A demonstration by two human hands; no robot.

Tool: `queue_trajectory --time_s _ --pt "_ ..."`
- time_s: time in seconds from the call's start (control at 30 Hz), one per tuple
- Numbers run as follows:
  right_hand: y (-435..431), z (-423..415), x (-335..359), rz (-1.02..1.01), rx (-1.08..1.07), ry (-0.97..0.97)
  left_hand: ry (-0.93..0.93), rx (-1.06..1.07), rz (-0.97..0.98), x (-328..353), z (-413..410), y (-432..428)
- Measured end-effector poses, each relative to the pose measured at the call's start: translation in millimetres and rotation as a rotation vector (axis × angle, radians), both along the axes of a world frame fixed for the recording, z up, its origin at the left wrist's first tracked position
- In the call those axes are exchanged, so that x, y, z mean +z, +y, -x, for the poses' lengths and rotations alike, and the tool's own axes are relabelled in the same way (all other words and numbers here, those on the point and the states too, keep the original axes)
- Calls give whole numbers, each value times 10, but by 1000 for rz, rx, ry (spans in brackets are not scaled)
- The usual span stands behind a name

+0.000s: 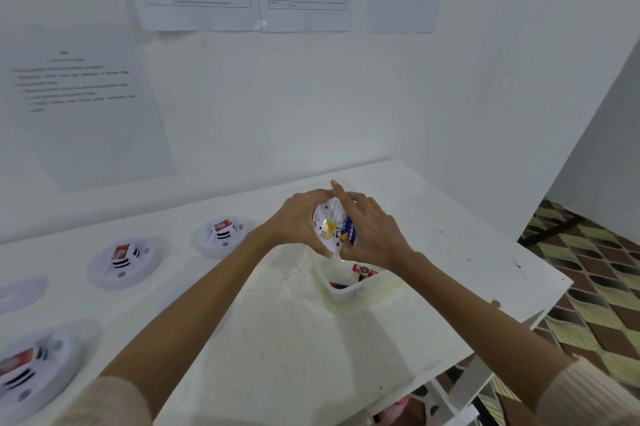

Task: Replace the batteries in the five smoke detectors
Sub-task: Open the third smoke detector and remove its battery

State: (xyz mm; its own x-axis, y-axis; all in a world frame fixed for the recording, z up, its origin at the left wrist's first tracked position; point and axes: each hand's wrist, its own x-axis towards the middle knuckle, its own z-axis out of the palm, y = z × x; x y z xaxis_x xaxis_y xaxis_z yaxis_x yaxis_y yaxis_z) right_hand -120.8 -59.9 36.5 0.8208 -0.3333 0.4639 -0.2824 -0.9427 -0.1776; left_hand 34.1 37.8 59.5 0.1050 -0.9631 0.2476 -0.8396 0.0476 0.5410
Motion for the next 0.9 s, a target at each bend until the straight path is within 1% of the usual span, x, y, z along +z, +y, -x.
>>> queue_trajectory --time_s 0.13,0.3,0.4,0.43,0.53,0.6,0.7,0.77,0.9 --pt "-3 -21 9 -32 1 29 11 -12 -20 -10 -37 -24" --pt "-147 45 8 -130 83 -64 69 -63 -39 -14 -94 -15" --pt "-197 78 -98 -74 129 -29 102 -88 -33 -27 -108 -23" --pt "-181 76 -137 -83 120 -28 105 -94 -35 -31 -111 -35" --pt "-111 54 -194 -207 61 -74 102 -92 -31 -15 -91 -63" --pt "-96 66 -202 -286 62 -120 85 -89 -32 -19 -100 -81" --pt "-123 111 -219 -291 87 -238 56 -81 -22 -32 -166 -98" --pt "-138 124 -229 -333 74 -297 54 -62 -6 -39 -222 -103" --pt "-108 83 -197 -579 2 -370 67 1 39 -49 -270 -114"
